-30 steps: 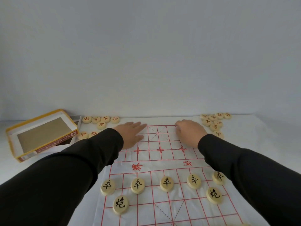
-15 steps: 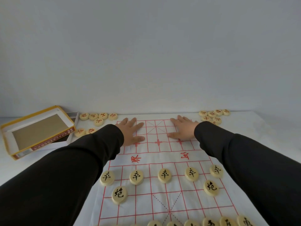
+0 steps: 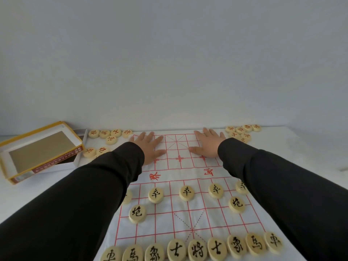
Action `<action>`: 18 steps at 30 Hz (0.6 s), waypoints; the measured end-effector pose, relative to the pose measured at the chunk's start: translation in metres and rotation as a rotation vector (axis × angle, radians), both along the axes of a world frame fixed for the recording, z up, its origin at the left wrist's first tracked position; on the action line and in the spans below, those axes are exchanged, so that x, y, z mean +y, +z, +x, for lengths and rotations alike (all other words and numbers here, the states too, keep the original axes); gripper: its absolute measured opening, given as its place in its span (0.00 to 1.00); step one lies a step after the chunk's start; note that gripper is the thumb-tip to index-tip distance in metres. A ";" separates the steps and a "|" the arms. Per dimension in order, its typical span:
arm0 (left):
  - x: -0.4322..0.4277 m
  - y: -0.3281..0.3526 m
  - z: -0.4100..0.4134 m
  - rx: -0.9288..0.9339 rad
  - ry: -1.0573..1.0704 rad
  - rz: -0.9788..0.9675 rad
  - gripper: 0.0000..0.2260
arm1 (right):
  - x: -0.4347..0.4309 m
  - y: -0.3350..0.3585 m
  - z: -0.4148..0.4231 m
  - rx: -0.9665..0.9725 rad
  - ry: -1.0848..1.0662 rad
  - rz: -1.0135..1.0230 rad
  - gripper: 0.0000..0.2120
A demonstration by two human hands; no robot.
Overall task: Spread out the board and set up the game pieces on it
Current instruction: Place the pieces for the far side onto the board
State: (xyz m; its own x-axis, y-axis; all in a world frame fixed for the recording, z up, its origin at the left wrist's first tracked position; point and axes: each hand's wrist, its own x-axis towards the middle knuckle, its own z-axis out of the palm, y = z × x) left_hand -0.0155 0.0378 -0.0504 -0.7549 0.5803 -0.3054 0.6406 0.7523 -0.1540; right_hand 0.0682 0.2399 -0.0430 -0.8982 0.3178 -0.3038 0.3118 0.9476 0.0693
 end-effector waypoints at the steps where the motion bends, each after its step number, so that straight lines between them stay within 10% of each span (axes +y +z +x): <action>1: 0.000 0.001 0.004 0.002 0.005 0.017 0.29 | -0.003 0.001 0.002 0.028 0.003 0.003 0.38; 18: -0.115 0.026 0.048 0.408 0.173 -0.170 0.24 | -0.082 0.031 0.042 0.103 0.177 0.020 0.30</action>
State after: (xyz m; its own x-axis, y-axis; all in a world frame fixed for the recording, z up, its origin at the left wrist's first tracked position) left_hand 0.0327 -0.0772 -0.0245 -0.9142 0.4028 -0.0438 0.3698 0.7851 -0.4969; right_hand 0.1097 0.1582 -0.0117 -0.9666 0.1570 -0.2025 0.1468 0.9871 0.0646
